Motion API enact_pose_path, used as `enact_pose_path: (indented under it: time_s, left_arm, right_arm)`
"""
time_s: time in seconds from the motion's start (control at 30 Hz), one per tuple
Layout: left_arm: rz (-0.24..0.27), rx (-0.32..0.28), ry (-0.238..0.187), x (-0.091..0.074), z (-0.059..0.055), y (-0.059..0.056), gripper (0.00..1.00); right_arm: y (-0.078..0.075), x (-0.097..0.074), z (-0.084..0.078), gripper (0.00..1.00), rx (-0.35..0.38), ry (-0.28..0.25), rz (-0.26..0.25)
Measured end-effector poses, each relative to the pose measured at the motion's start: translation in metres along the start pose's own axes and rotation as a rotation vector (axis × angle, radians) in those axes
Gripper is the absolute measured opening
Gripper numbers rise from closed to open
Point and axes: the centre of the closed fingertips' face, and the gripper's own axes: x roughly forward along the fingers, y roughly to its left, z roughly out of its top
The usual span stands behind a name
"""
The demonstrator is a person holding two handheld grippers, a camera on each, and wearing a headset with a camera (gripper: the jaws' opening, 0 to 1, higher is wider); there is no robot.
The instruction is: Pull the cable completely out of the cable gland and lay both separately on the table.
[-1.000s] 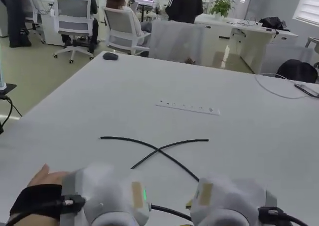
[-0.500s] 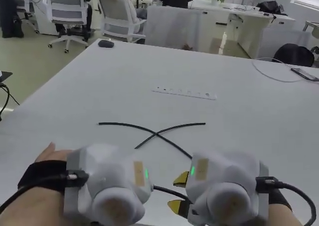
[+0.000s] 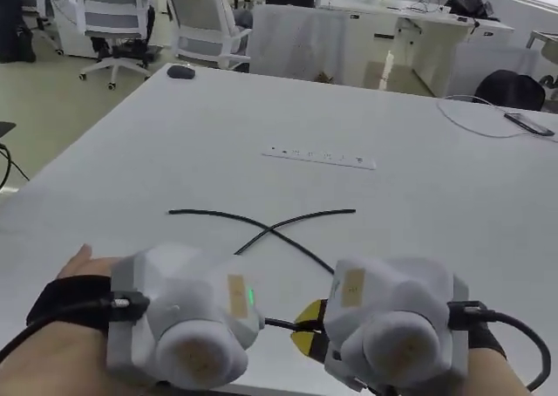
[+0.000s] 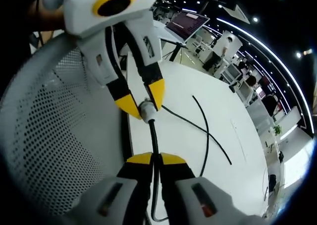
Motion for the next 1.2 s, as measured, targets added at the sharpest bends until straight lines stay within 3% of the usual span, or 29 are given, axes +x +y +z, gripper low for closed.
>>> enact_pose_path:
  time_s: [0.03,0.17,0.23,0.3,0.4,0.47,0.67,0.7,0.8,0.87,1.03,1.13,1.2]
  left_arm:
    - [0.002,-0.003,-0.001,0.000,0.000,0.000,0.16]
    - [0.010,-0.015,0.011,0.000,-0.002,0.002,0.16]
    - [0.011,-0.021,0.009,-0.001,-0.002,0.003,0.16]
    - [0.016,-0.006,0.015,-0.001,-0.002,0.002,0.16]
    - [0.015,0.008,0.023,-0.001,-0.004,0.001,0.16]
    - [0.008,0.004,0.026,-0.001,-0.005,-0.001,0.16]
    - [0.005,0.019,0.027,-0.001,-0.005,-0.001,0.16]
    - [0.004,0.024,0.029,-0.001,-0.005,-0.001,0.16]
    - [0.007,0.023,0.024,-0.001,-0.004,-0.001,0.16]
    - [0.008,0.018,0.028,-0.001,-0.005,0.000,0.16]
    - [0.008,-0.001,0.019,-0.001,-0.004,0.001,0.16]
    - [0.021,-0.006,0.035,-0.001,-0.008,0.005,0.16]
    - [0.023,-0.005,0.026,-0.001,-0.006,0.005,0.16]
  right_arm:
    - [-0.003,0.001,-0.005,0.04,0.019,0.022,-0.012]
    - [-0.018,-0.002,-0.047,0.05,0.054,0.230,-0.085]
    - [-0.020,-0.002,-0.054,0.05,0.075,0.258,-0.085]
    - [-0.014,0.002,-0.053,0.10,0.096,0.260,-0.049]
    - [-0.006,0.004,-0.051,0.34,0.089,0.263,-0.029]
    - [-0.003,0.006,-0.036,0.30,0.104,0.173,0.002]
    - [-0.001,0.003,0.003,0.29,0.048,-0.004,0.022]
    - [0.001,0.002,0.004,0.28,0.031,-0.010,0.022]
    - [0.003,0.001,0.003,0.17,-0.035,0.003,0.022]
    - [0.003,0.001,0.004,0.06,-0.034,-0.010,0.032]
    - [0.001,0.004,0.000,0.04,-0.001,0.002,0.027]
    - [-0.010,0.003,-0.027,0.04,0.019,0.136,-0.032]
    - [-0.013,0.002,-0.040,0.04,0.063,0.194,-0.048]
